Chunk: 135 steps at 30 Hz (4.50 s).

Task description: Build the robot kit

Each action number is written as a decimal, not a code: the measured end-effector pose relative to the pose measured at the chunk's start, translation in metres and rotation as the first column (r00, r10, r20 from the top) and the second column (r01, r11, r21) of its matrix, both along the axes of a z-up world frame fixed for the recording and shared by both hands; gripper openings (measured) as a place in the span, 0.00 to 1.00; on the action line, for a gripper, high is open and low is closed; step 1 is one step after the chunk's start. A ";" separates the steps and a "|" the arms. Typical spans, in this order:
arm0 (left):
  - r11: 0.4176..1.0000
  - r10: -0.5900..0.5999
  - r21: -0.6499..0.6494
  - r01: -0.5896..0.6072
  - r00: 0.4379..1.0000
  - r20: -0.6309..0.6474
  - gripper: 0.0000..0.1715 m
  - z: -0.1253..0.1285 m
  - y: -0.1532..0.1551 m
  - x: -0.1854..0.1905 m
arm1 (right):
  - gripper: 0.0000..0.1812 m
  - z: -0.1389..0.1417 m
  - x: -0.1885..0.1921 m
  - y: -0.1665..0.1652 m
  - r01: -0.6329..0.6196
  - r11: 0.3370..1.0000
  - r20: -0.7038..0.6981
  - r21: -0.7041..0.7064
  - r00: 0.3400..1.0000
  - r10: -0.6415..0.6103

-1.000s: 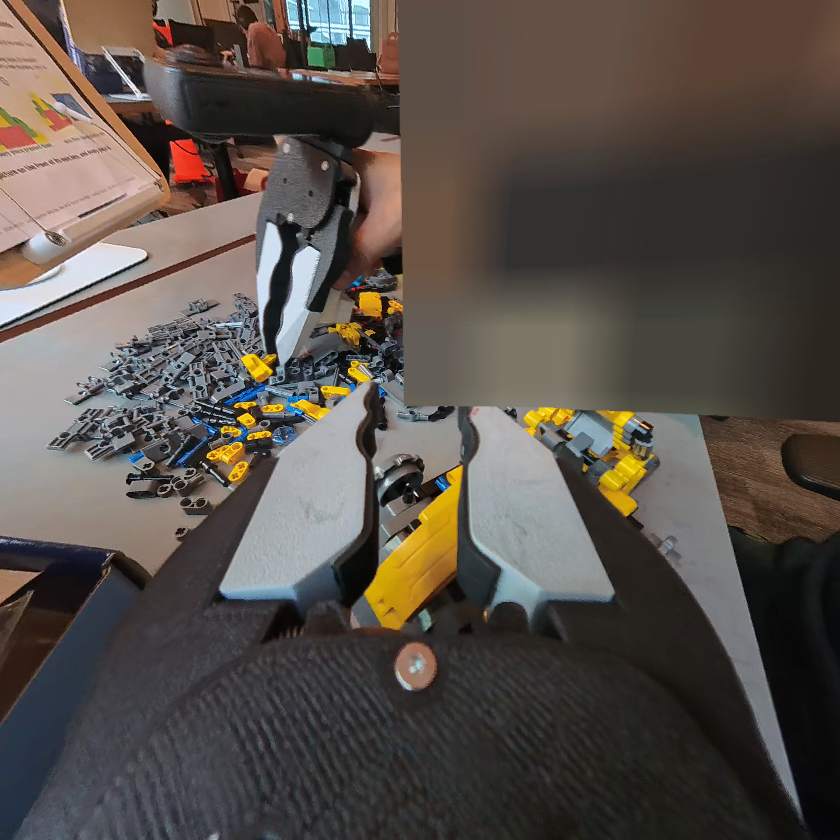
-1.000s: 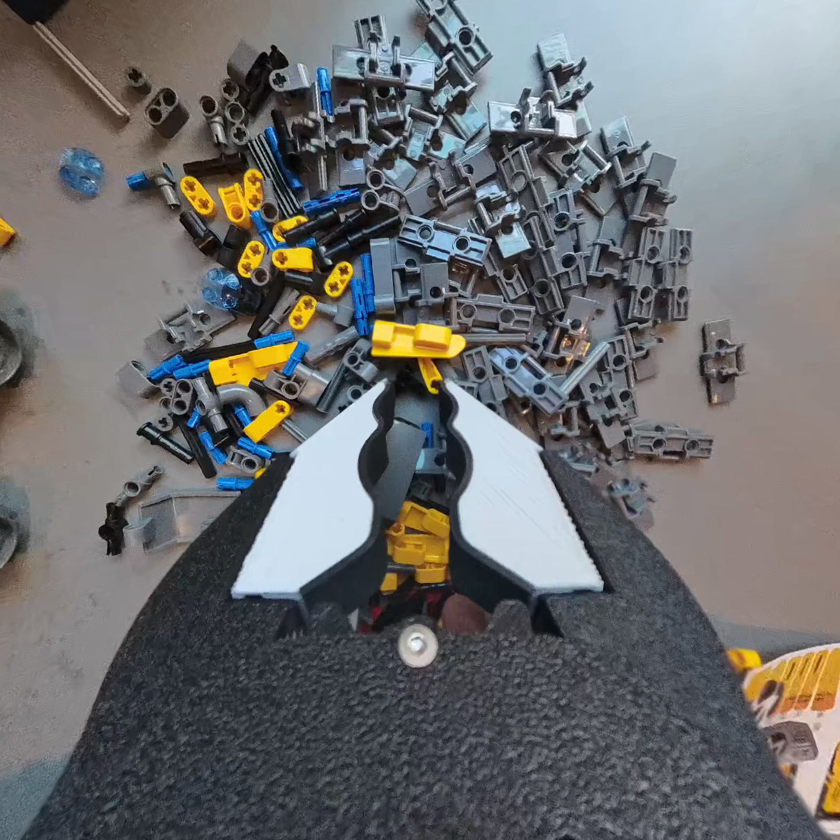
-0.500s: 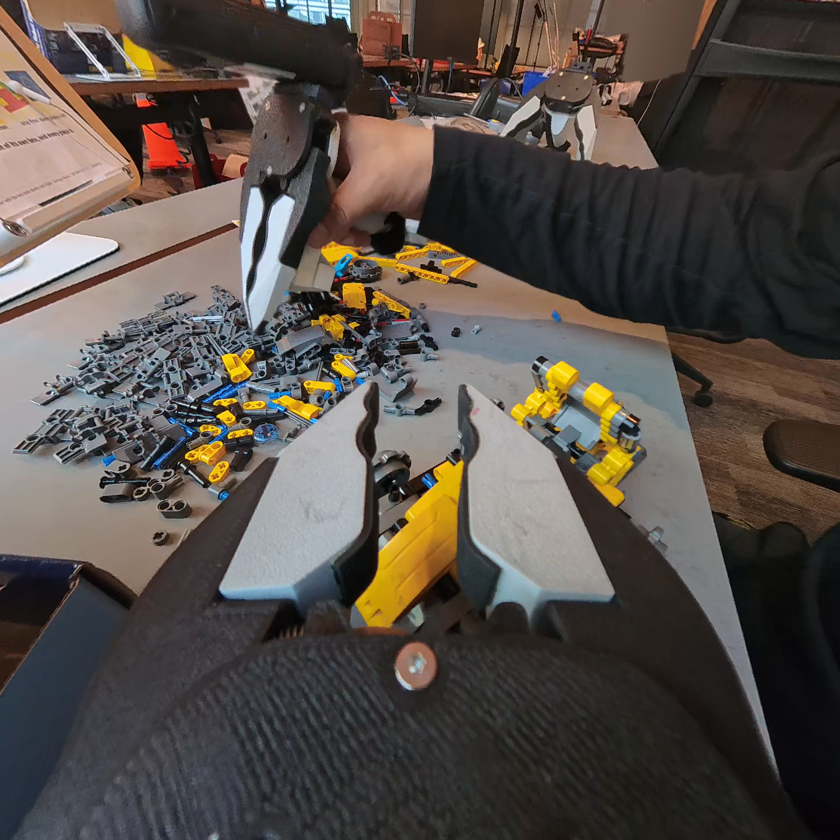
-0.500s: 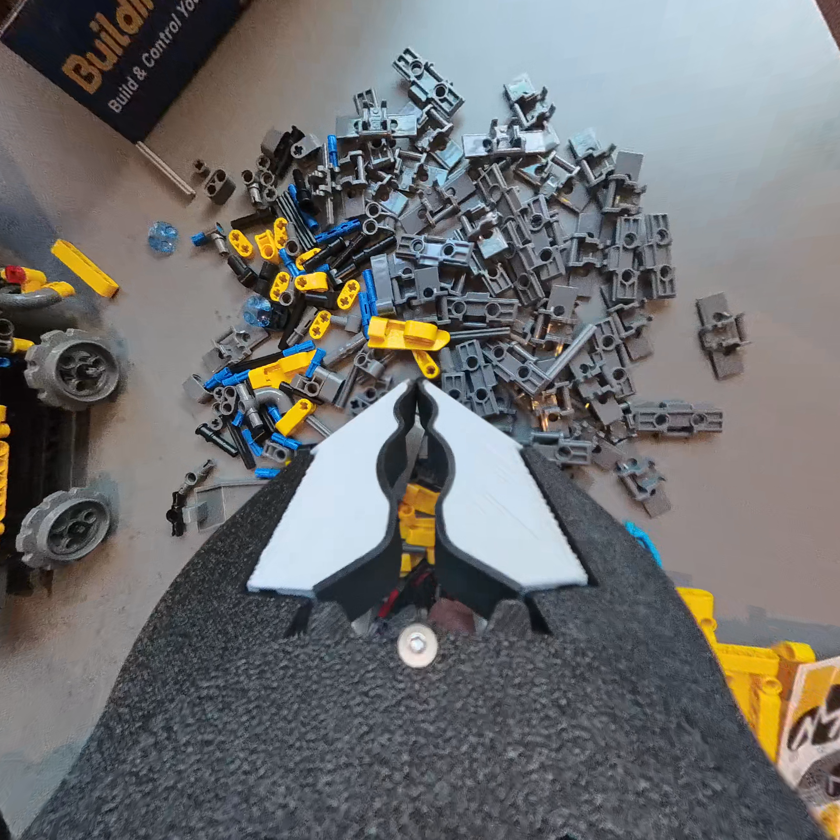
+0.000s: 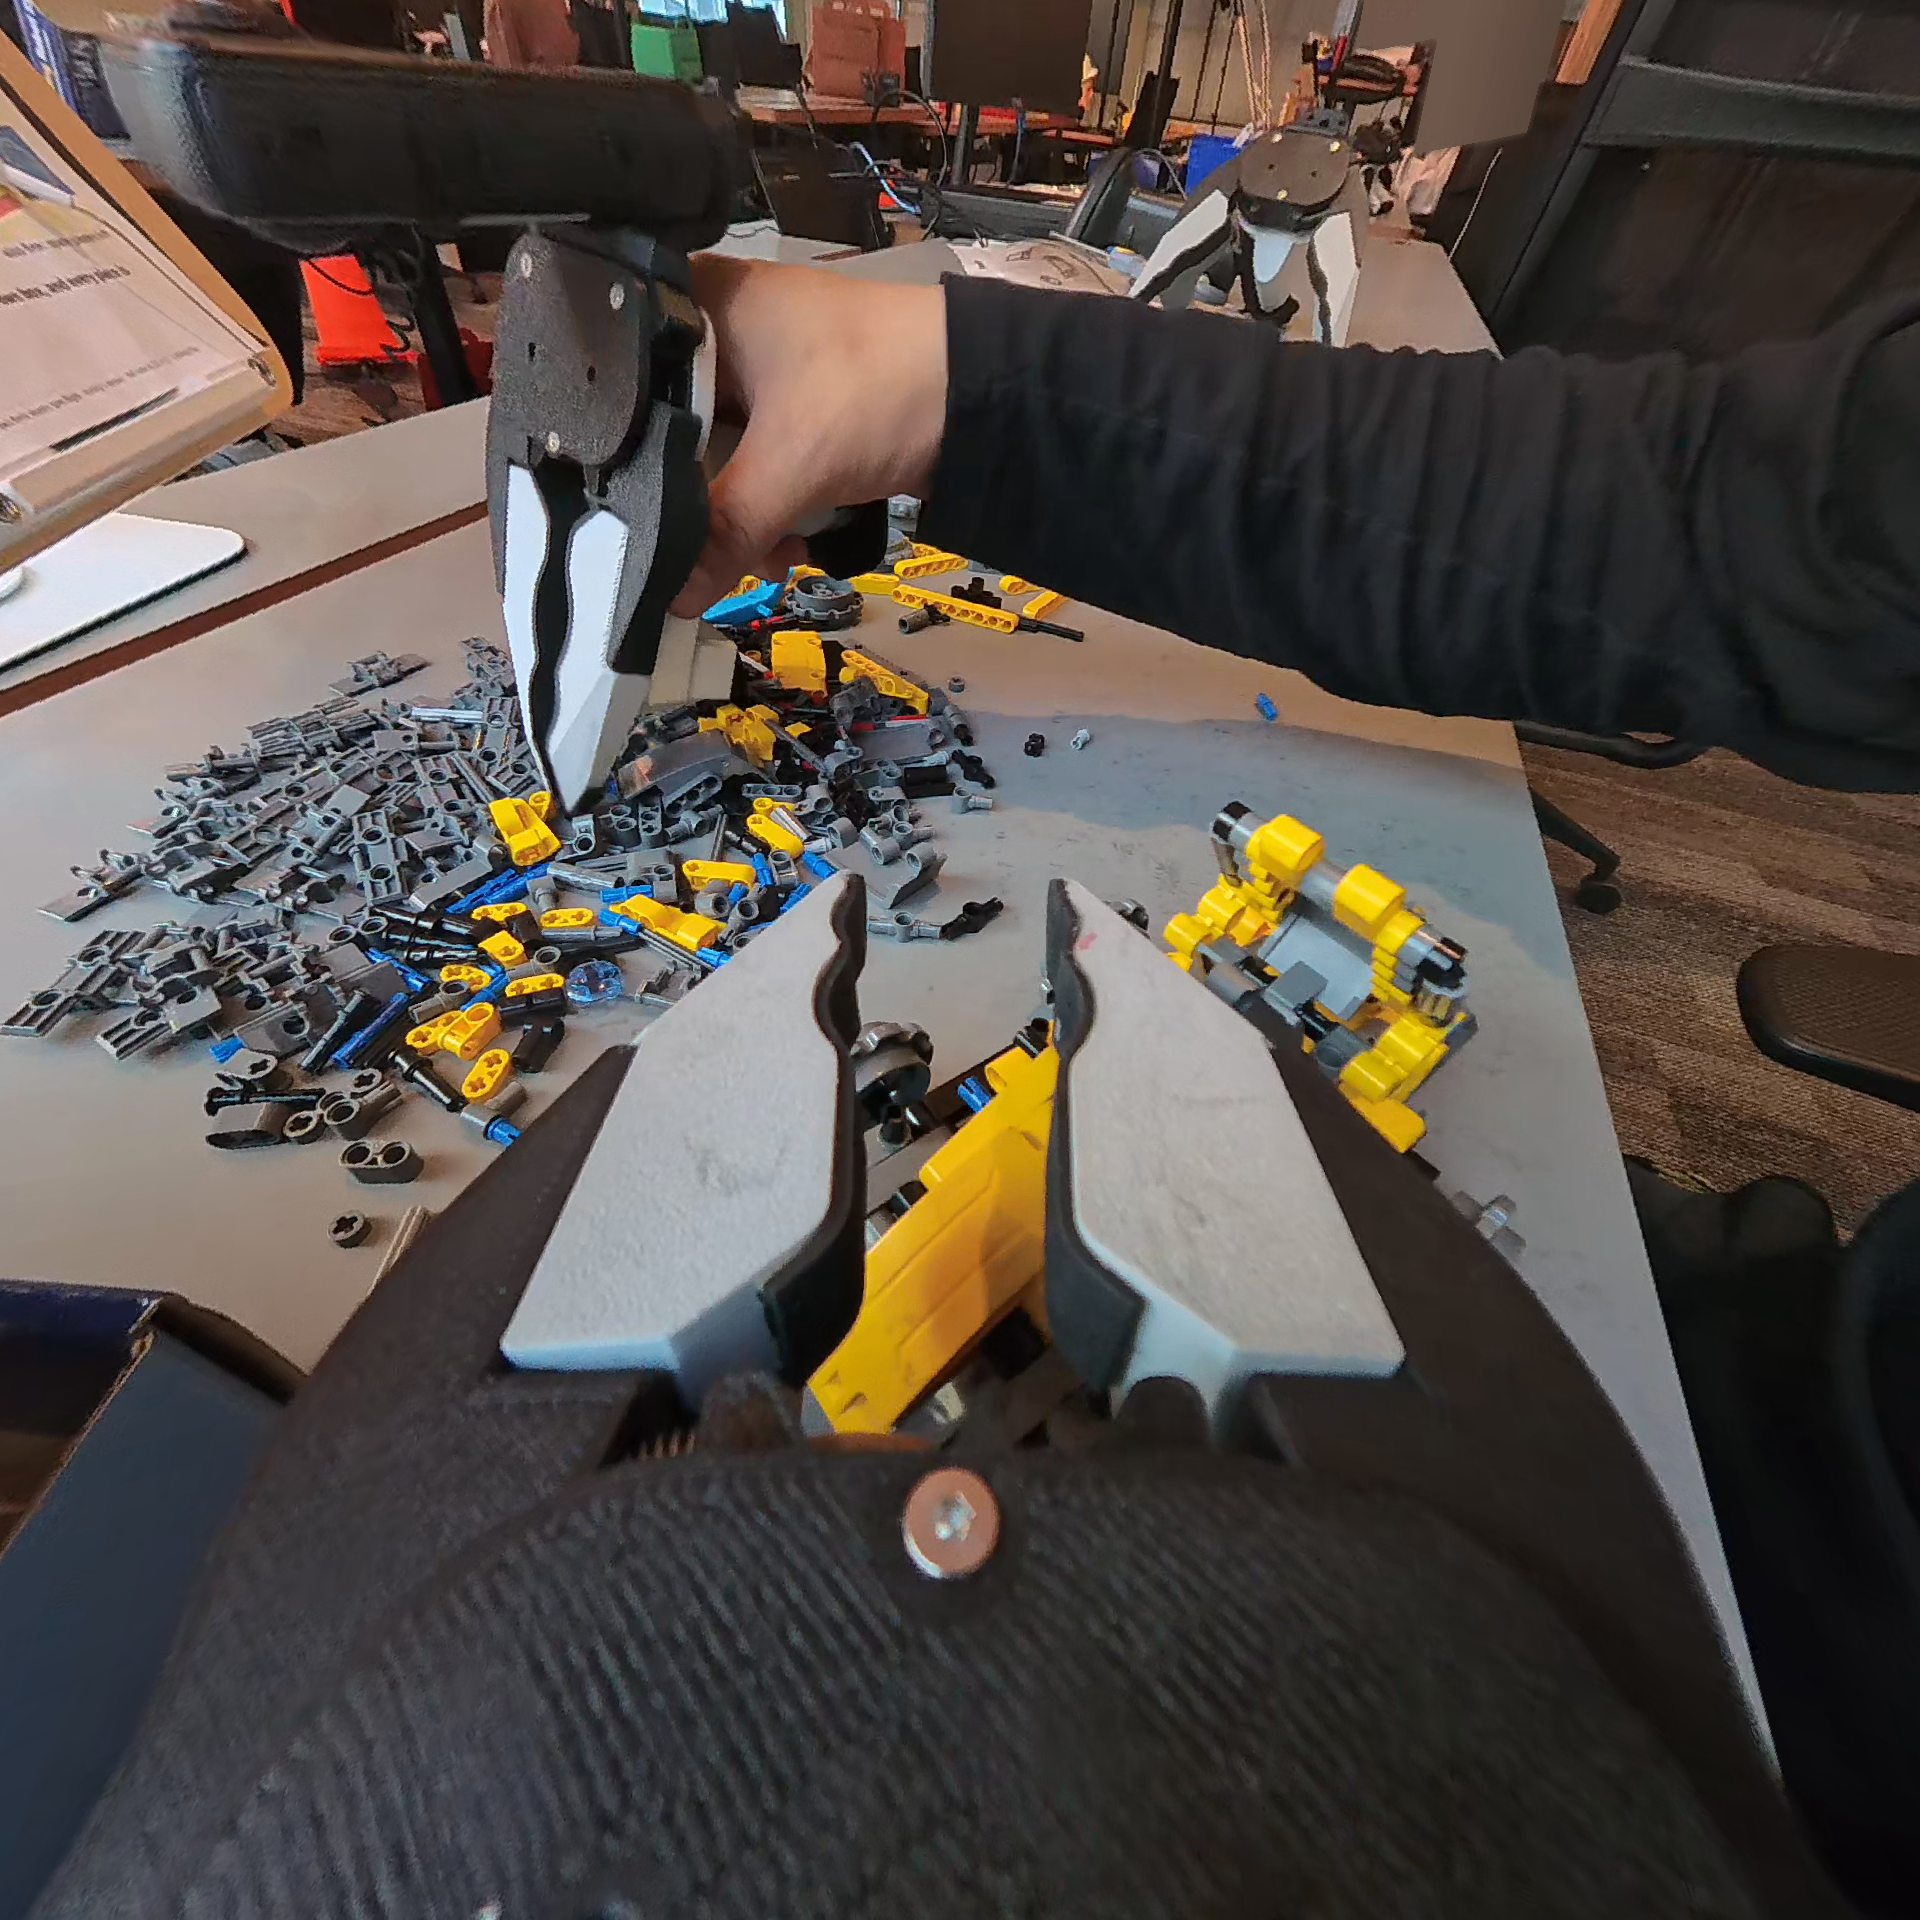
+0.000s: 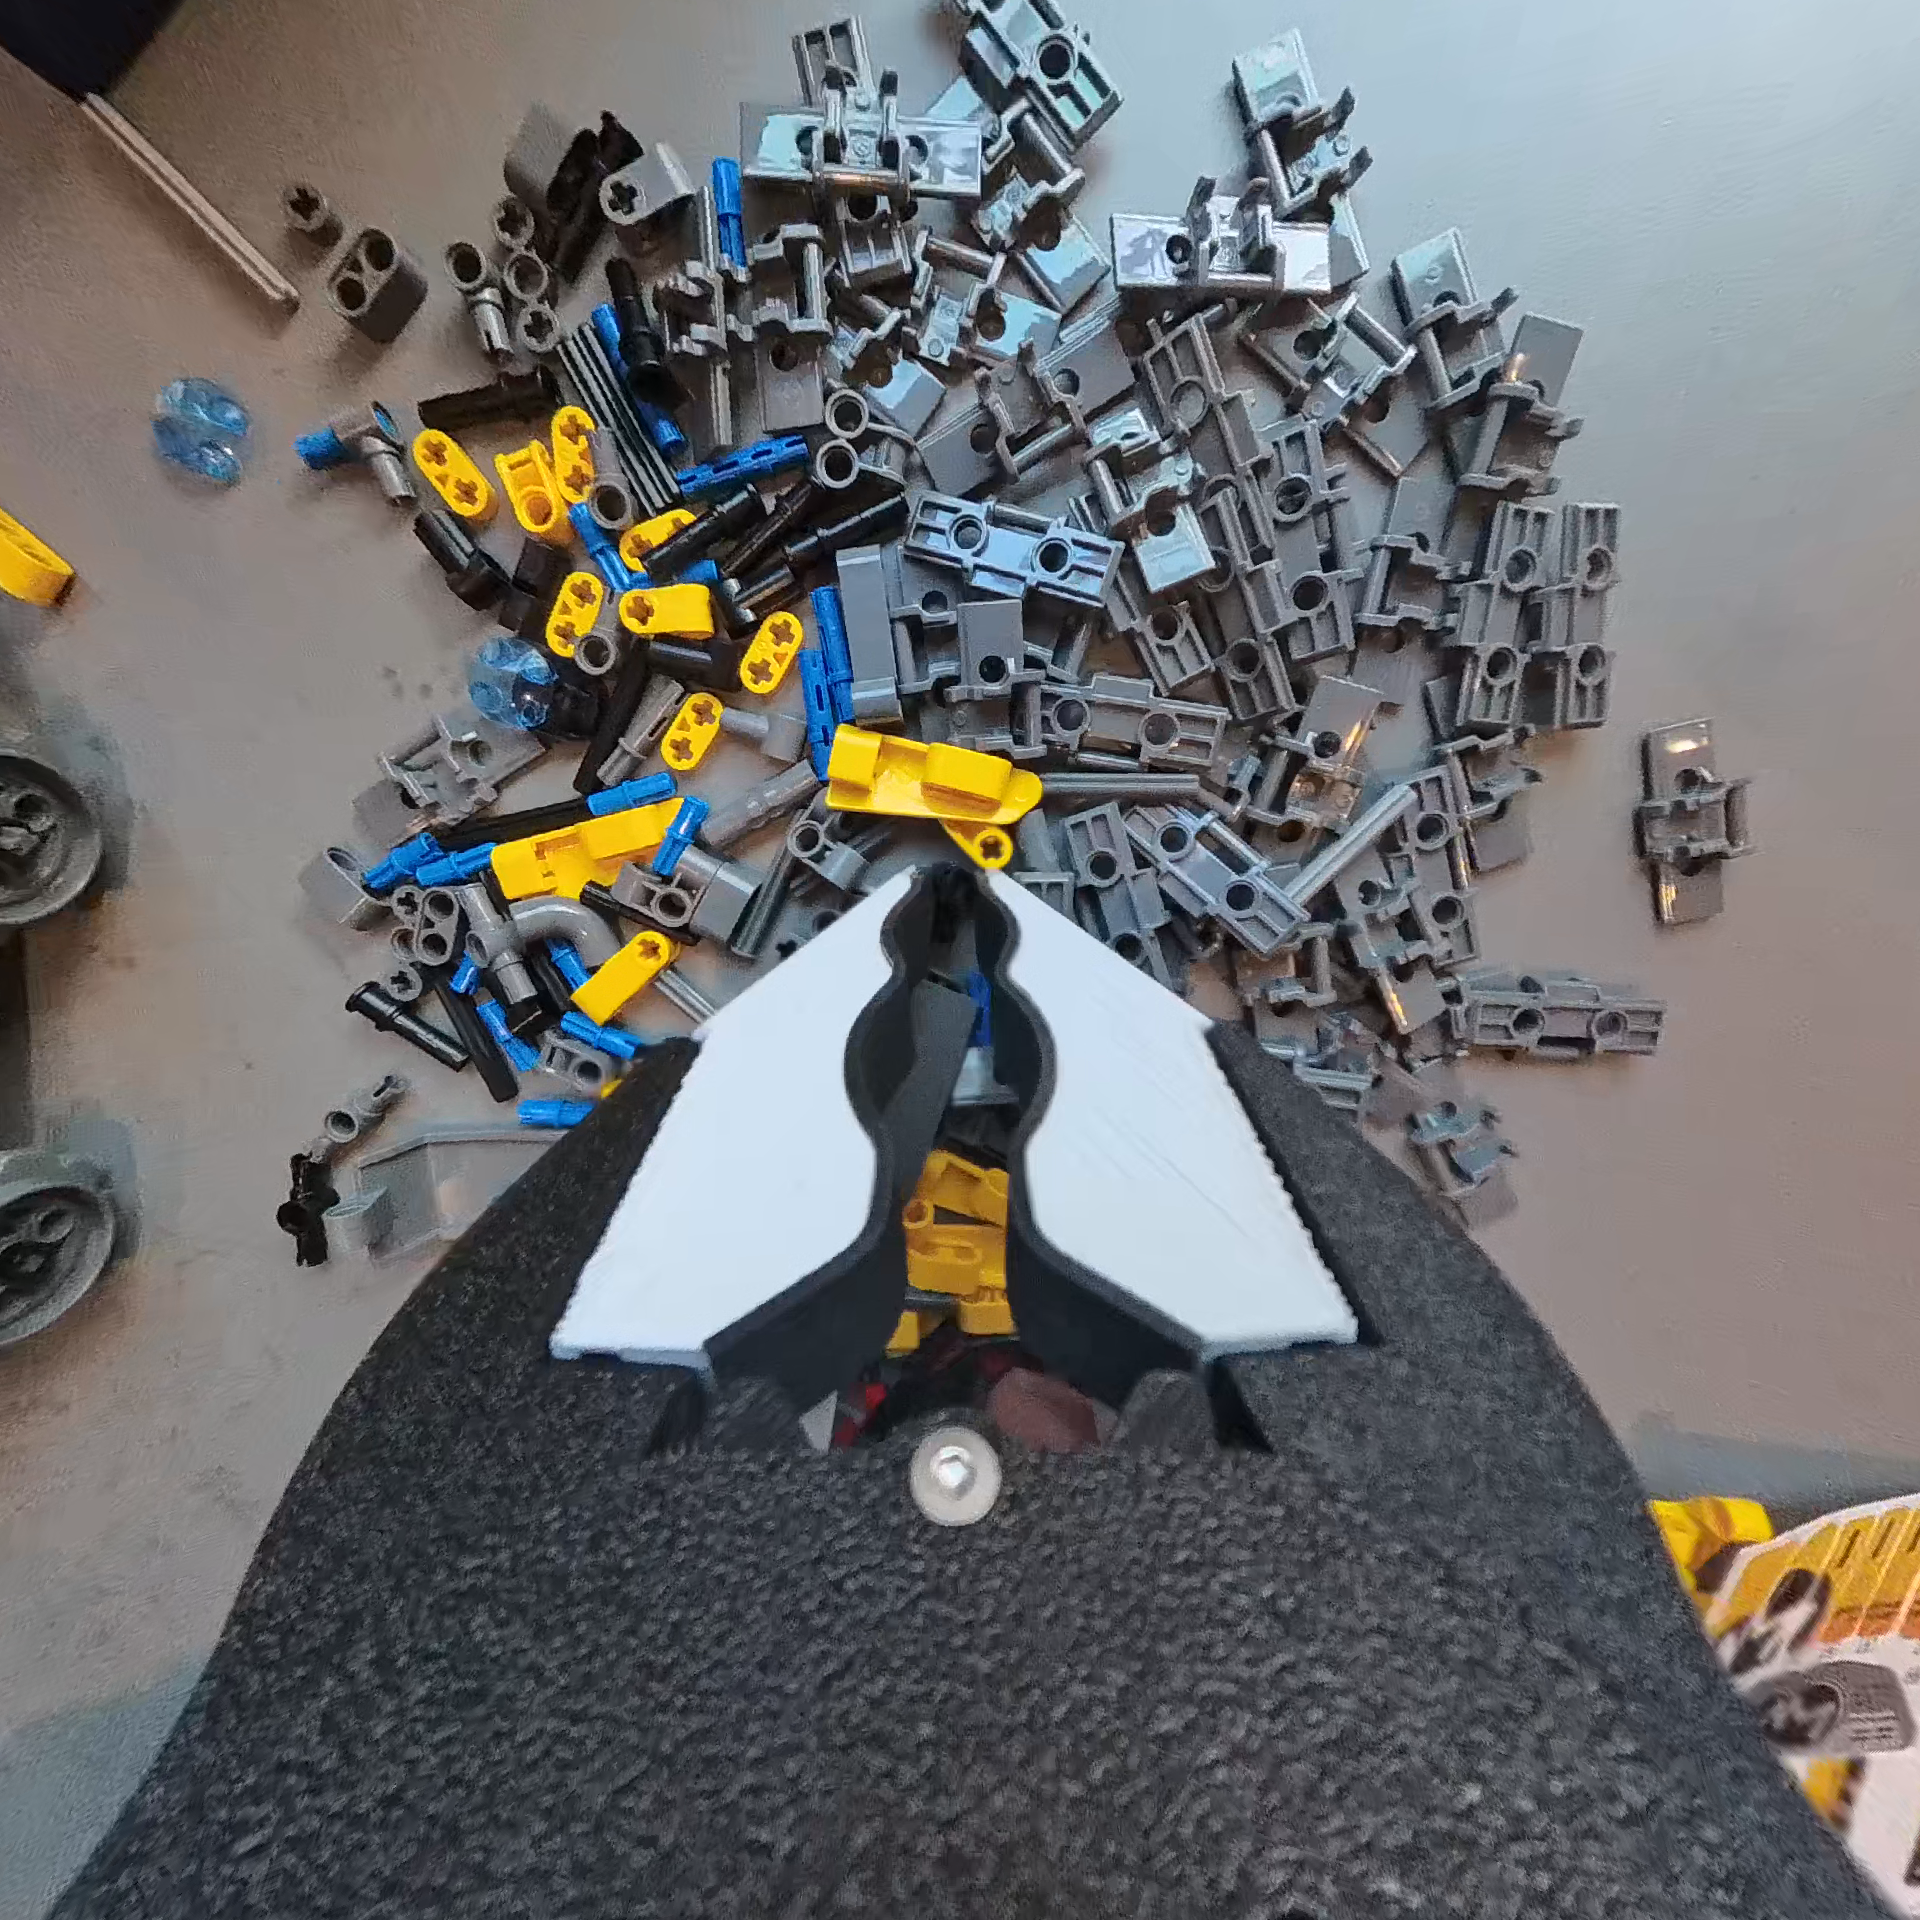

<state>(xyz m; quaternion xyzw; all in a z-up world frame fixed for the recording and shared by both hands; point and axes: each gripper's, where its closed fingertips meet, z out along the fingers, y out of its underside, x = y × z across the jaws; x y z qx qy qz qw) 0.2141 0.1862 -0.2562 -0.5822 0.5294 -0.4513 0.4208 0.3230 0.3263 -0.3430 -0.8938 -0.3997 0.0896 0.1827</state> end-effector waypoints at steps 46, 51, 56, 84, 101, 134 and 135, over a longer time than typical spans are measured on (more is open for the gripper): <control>0.985 0.159 0.077 -0.157 0.987 -0.022 0.17 0.011 0.025 -0.010 | 0.08 0.047 0.044 -0.008 0.371 0.906 -0.080 0.201 0.929 -0.362; 0.979 0.202 -0.002 -0.202 0.979 -0.013 0.18 0.009 0.042 -0.015 | 0.08 0.096 0.111 -0.030 0.579 0.756 -0.236 0.306 0.815 -0.529; 0.982 0.187 -0.025 -0.188 0.982 -0.022 0.18 0.004 0.040 -0.013 | 0.10 0.084 0.157 -0.054 0.653 0.691 -0.273 0.311 0.757 -0.593; 0.996 0.083 0.010 -0.083 0.996 0.034 0.17 0.006 0.015 0.000 | 0.00 0.004 0.089 -0.027 0.393 0.848 -0.018 0.355 0.910 -0.414; 0.997 0.081 -0.003 -0.081 0.996 0.031 0.17 0.005 0.016 0.000 | 0.00 0.007 0.089 -0.024 0.459 0.822 -0.127 0.337 0.888 -0.443; 0.996 0.089 -0.017 -0.089 0.995 0.042 0.16 0.007 0.018 -0.002 | 0.07 0.138 0.099 -0.059 0.454 0.728 -0.592 0.514 0.801 -0.081; 0.996 0.088 -0.011 -0.088 0.995 0.040 0.16 0.007 0.018 -0.002 | 0.07 0.156 0.107 -0.063 0.490 0.681 -0.618 0.544 0.783 -0.069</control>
